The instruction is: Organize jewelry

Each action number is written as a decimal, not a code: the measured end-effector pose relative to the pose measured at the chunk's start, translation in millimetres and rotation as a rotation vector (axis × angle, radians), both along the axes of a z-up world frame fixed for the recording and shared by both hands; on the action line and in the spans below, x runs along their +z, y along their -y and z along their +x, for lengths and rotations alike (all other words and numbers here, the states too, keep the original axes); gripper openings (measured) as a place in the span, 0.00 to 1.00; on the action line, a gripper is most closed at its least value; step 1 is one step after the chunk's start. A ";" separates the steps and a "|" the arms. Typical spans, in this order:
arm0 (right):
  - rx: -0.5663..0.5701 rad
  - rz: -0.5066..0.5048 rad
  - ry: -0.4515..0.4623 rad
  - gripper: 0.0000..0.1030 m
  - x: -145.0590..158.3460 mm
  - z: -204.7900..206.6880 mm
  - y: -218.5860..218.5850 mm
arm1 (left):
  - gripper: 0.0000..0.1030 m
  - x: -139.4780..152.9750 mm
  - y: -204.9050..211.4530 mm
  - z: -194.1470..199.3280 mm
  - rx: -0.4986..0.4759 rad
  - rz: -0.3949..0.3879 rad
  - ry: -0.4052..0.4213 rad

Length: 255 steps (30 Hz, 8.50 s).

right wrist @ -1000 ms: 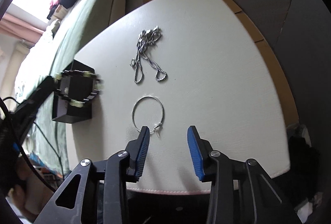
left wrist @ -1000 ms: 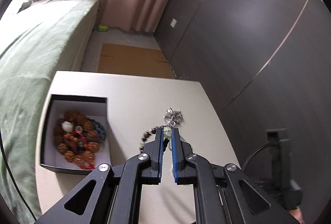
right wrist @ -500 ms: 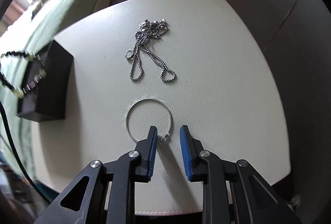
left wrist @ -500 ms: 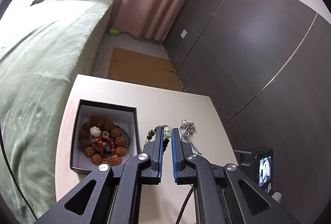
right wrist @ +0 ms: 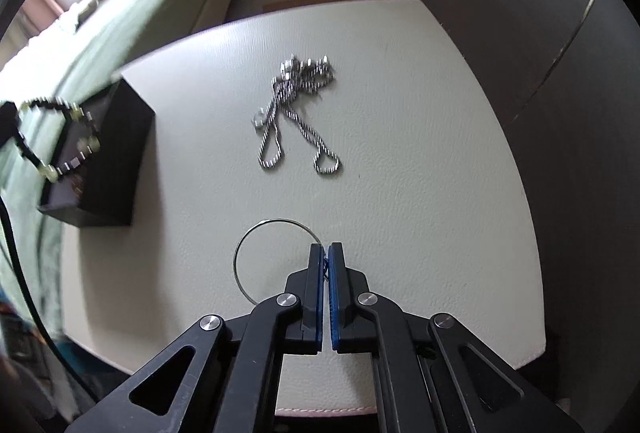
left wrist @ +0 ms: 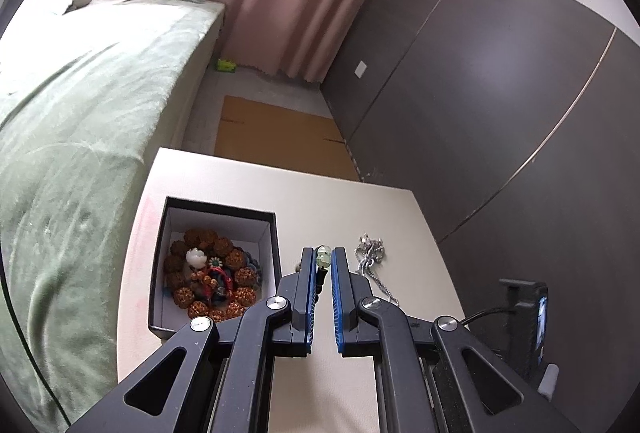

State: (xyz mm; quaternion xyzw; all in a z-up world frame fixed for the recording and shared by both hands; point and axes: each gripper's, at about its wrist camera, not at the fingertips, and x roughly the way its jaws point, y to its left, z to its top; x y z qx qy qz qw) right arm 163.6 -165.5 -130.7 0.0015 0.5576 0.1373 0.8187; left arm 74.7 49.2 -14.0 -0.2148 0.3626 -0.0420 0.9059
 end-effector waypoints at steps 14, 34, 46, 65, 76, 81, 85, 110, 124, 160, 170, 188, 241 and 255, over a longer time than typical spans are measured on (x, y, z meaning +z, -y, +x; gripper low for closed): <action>-0.041 0.377 0.006 0.03 14.6 13.1 23.5 | 0.07 -4.5 -36.6 7.9 0.065 -0.047 0.001; 0.037 0.441 0.029 0.03 19.9 27.0 -37.3 | 0.51 -27.5 -78.9 19.8 0.196 -0.077 -0.101; 0.147 0.457 0.091 0.03 50.0 24.6 -90.6 | 0.51 -8.1 -106.0 -0.7 0.240 -0.115 -0.045; 0.118 0.438 0.074 0.56 45.6 45.5 -93.7 | 0.51 -5.3 -114.2 -7.7 0.255 -0.131 -0.035; -0.005 0.379 0.094 0.67 58.2 37.6 -26.6 | 0.60 -1.7 -74.1 1.4 0.170 -0.084 -0.040; -0.051 0.387 0.089 0.71 59.8 35.7 0.6 | 0.60 0.9 -49.4 7.1 0.117 -0.056 -0.041; -0.094 0.387 0.085 0.71 55.6 27.6 22.5 | 0.60 0.2 -28.3 12.2 0.075 -0.024 -0.048; -0.242 0.471 -0.012 0.71 31.9 58.2 105.9 | 0.37 -42.6 93.9 98.3 -0.089 0.178 -0.302; -0.325 0.482 -0.073 0.71 10.5 72.5 133.8 | 0.22 -95.7 118.6 128.3 -0.079 0.241 -0.424; -0.201 0.444 -0.038 0.69 5.3 95.0 70.9 | 0.12 -35.1 15.6 63.7 0.037 -0.003 -0.213; -0.145 0.384 -0.061 0.68 -12.0 108.5 19.7 | 0.12 -38.9 -42.0 49.5 0.120 -0.079 -0.191; -0.009 -0.076 0.144 0.11 -6.5 95.3 -68.9 | 0.14 -46.0 -78.1 34.0 0.084 -0.230 -0.205; 0.098 0.138 0.836 0.11 391.1 -39.3 -128.3 | 0.59 -4.5 -161.3 -23.9 0.254 -0.359 -0.054; 0.201 0.144 0.712 0.11 332.9 -54.4 -151.5 | 0.59 -1.7 -160.5 -24.5 0.247 -0.362 -0.044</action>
